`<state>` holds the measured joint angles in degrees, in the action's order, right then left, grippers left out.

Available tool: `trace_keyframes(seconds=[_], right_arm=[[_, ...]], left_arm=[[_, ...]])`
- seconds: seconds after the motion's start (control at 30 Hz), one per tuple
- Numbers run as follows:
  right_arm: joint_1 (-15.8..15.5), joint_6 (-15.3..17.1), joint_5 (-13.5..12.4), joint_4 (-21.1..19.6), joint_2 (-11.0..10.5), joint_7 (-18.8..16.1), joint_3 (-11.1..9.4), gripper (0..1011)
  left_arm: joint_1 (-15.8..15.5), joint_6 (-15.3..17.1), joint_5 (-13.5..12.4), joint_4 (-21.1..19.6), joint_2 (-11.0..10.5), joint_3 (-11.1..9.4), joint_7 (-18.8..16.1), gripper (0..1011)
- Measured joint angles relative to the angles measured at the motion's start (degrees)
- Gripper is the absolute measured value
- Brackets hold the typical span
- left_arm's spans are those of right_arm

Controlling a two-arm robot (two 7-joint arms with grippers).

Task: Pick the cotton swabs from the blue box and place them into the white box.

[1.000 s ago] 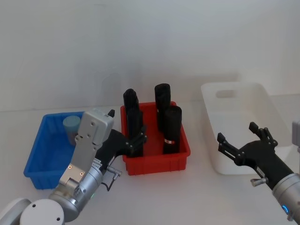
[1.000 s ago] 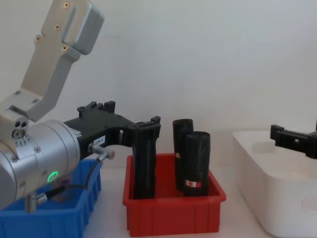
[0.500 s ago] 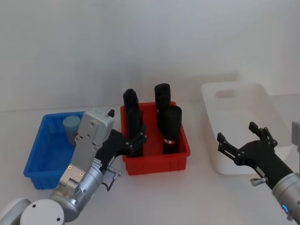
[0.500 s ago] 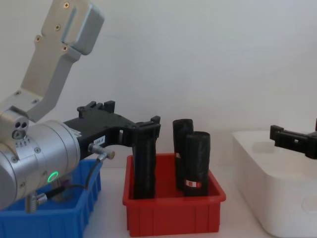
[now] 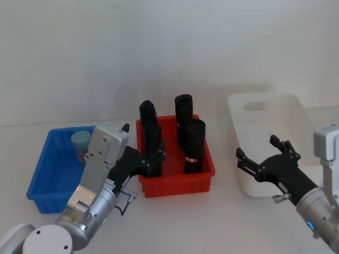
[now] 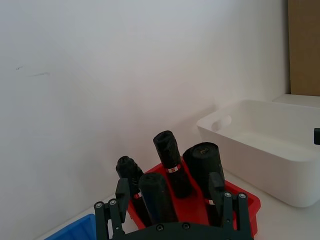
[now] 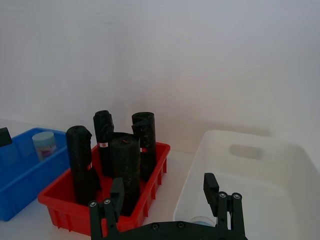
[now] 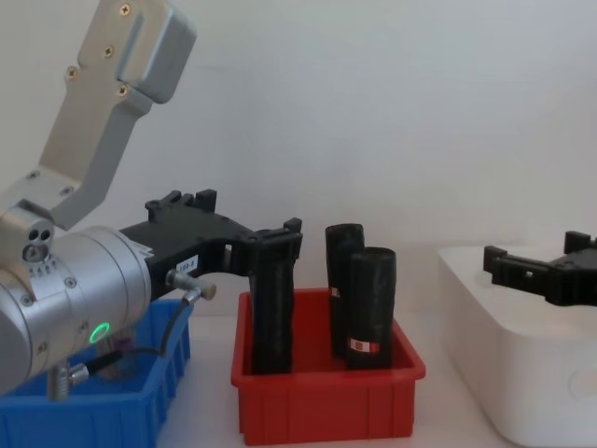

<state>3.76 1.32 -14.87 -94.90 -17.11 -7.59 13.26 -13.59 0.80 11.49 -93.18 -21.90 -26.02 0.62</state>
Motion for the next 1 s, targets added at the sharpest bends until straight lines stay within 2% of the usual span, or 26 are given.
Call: trace_keyframes(seconds=[0.57,1.0], right_arm=[[10.6,-2.1,4.3,14.3,5.4,-7.4,1.9,1002],[18.7,-4.3,6.2,26.4,9.5,-11.3,3.2,1002]], left_arm=[[0.0,0.0,0.0,0.0,0.0,0.0,0.0,1004],[0.0,0.0,0.0,0.0,0.0,0.0,0.0,1004]])
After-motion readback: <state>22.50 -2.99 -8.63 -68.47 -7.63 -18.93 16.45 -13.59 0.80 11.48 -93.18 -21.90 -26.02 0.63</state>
